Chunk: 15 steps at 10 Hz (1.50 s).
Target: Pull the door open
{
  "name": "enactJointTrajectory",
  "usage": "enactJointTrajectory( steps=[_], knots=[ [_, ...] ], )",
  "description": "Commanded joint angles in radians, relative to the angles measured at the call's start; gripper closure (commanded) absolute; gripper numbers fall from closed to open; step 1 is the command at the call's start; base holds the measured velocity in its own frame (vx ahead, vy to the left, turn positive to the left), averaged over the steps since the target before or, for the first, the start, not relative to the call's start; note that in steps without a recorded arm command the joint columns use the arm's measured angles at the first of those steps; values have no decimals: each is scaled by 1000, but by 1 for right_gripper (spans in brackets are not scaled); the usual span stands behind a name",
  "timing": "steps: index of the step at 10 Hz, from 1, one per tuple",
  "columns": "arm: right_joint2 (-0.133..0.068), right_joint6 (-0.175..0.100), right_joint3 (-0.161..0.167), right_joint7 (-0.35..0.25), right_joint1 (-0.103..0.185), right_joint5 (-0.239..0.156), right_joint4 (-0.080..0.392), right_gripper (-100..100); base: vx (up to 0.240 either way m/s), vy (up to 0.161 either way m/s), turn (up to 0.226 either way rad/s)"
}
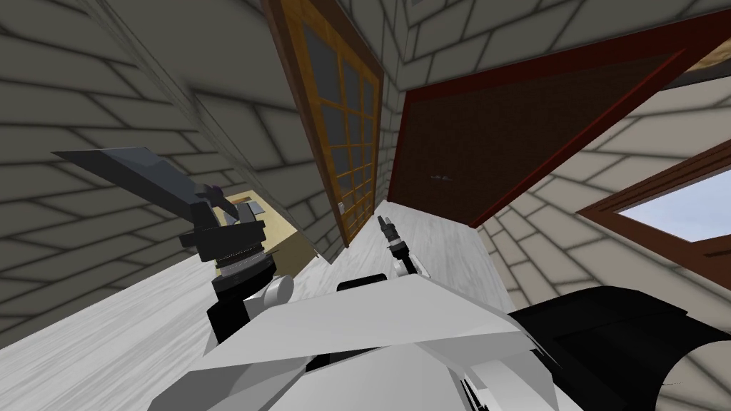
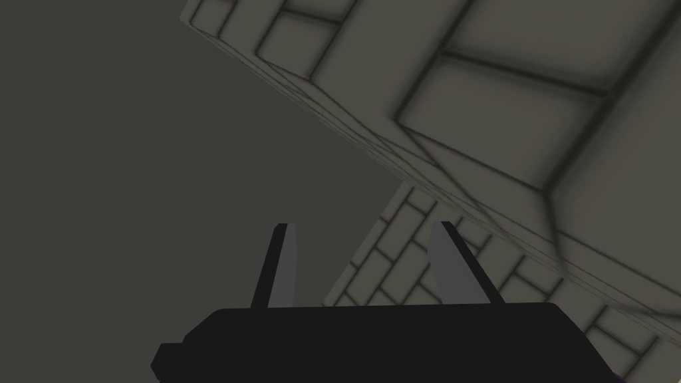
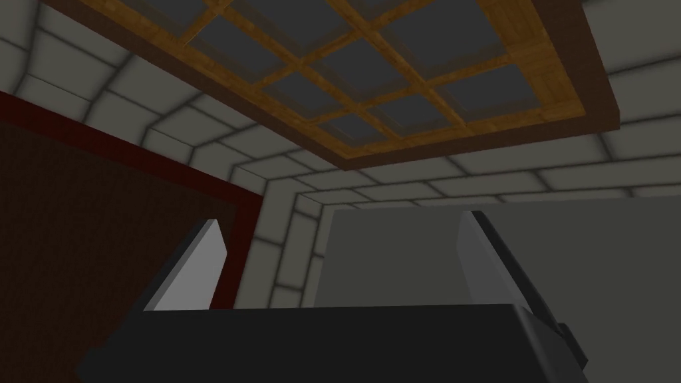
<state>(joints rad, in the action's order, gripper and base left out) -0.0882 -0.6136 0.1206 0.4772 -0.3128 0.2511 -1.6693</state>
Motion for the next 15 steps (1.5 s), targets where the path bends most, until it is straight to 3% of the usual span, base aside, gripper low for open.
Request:
enactJointTrajectory(
  steps=[1, 13, 15],
  knots=[
    [-3, -12, 4, 34, 19, 16, 43, -100, 88, -43, 33],
    [3, -112, 45, 282, 130, 138, 366, -100, 95, -41, 33],
    [4, -120, 48, 303, 139, 148, 392, -100, 62, -19, 12]
  ],
)
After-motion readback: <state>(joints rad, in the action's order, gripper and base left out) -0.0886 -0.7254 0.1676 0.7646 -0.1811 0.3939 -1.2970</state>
